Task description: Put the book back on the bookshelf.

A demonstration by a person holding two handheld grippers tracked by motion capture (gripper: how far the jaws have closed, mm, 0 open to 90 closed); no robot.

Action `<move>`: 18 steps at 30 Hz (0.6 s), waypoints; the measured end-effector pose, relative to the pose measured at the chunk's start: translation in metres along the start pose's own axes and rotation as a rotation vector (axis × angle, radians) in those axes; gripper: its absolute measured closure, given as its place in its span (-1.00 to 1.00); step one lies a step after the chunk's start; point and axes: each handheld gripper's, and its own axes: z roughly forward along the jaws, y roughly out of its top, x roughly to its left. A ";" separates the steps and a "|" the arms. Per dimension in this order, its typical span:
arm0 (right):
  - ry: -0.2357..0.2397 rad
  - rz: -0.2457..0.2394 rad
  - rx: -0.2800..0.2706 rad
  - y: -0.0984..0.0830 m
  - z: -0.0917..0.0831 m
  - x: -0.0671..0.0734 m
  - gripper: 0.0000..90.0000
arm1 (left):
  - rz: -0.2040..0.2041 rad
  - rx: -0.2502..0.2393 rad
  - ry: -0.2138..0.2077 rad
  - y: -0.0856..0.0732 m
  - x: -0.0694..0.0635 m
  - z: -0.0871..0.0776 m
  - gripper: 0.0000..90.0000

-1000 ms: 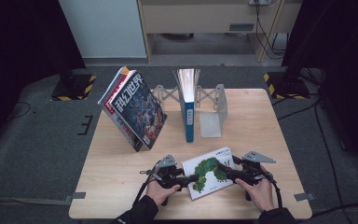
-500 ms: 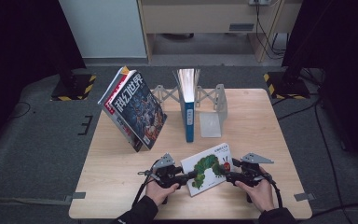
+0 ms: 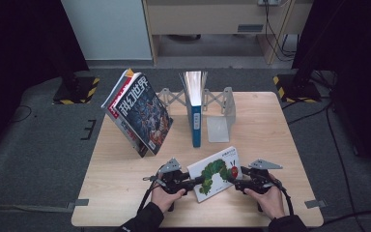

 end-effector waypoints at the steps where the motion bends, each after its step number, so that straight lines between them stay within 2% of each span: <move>1: -0.002 -0.006 -0.002 0.000 0.000 0.000 -0.32 | 0.008 -0.002 0.001 0.001 -0.001 0.000 0.50; 3: -0.008 -0.006 -0.006 0.002 0.001 0.002 -0.32 | 0.027 -0.008 0.003 0.003 -0.002 -0.001 0.54; 5: -0.012 -0.020 -0.011 0.003 0.002 0.001 -0.32 | 0.051 -0.015 0.025 0.000 -0.004 -0.001 0.52; 7: -0.018 -0.023 -0.012 0.003 0.003 0.001 -0.27 | 0.108 0.013 0.045 -0.003 -0.007 0.003 0.41; 9: -0.025 -0.025 -0.008 0.002 0.003 0.001 -0.26 | 0.106 0.056 0.024 -0.009 -0.008 0.009 0.35; 11: -0.023 -0.031 -0.007 0.002 0.003 0.002 -0.26 | 0.084 0.069 -0.008 -0.014 -0.010 0.014 0.35; 12: -0.024 -0.030 -0.009 0.002 0.003 0.002 -0.26 | 0.098 0.068 -0.004 -0.014 -0.012 0.015 0.37; 15: -0.016 -0.026 -0.004 0.002 0.002 0.000 -0.25 | 0.100 0.080 -0.013 -0.012 -0.015 0.015 0.44; 18: -0.014 -0.024 -0.008 0.002 0.002 0.000 -0.24 | 0.074 0.084 -0.017 -0.011 -0.015 0.015 0.49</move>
